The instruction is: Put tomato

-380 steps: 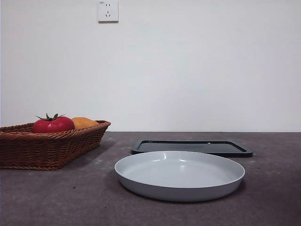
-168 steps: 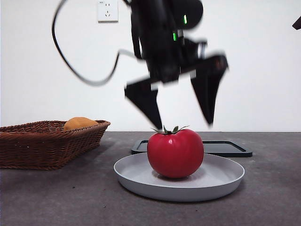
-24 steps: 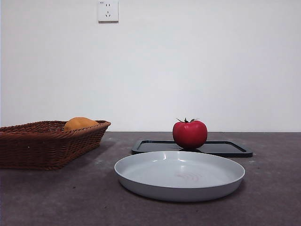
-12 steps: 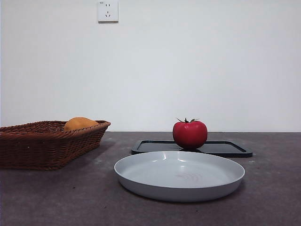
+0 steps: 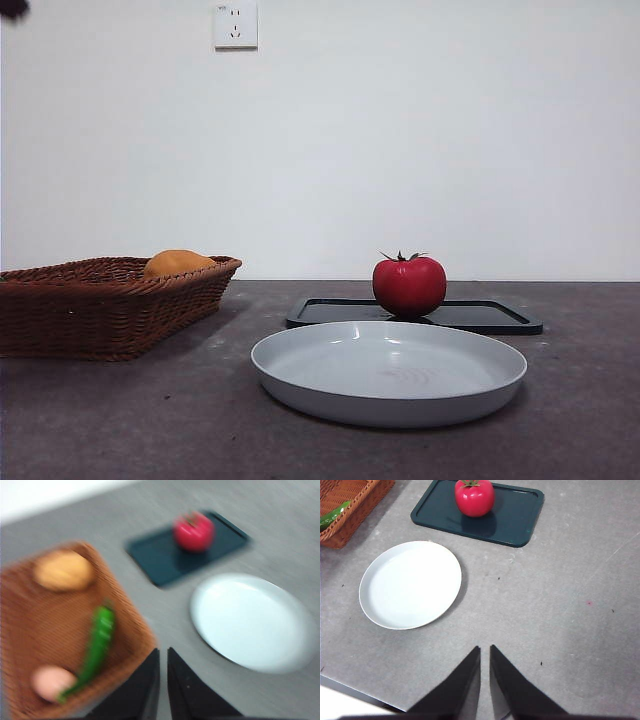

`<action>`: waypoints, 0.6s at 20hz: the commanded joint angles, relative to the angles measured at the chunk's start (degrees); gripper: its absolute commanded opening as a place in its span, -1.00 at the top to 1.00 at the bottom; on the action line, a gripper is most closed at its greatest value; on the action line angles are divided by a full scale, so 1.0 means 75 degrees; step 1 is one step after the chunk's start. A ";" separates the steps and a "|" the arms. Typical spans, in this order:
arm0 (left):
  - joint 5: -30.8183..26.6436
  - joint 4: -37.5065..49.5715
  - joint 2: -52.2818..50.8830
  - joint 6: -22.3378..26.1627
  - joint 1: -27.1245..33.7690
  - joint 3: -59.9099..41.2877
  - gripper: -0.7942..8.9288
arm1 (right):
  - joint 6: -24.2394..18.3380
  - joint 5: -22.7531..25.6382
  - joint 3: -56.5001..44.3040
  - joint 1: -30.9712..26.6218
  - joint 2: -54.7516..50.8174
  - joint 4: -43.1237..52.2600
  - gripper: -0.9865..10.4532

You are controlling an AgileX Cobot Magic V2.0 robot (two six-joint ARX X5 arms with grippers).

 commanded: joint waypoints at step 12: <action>-0.0026 0.4083 -0.3861 -0.1647 0.4217 -0.5147 0.79 | 0.0073 0.0006 0.0105 0.0047 0.0020 0.0082 0.79</action>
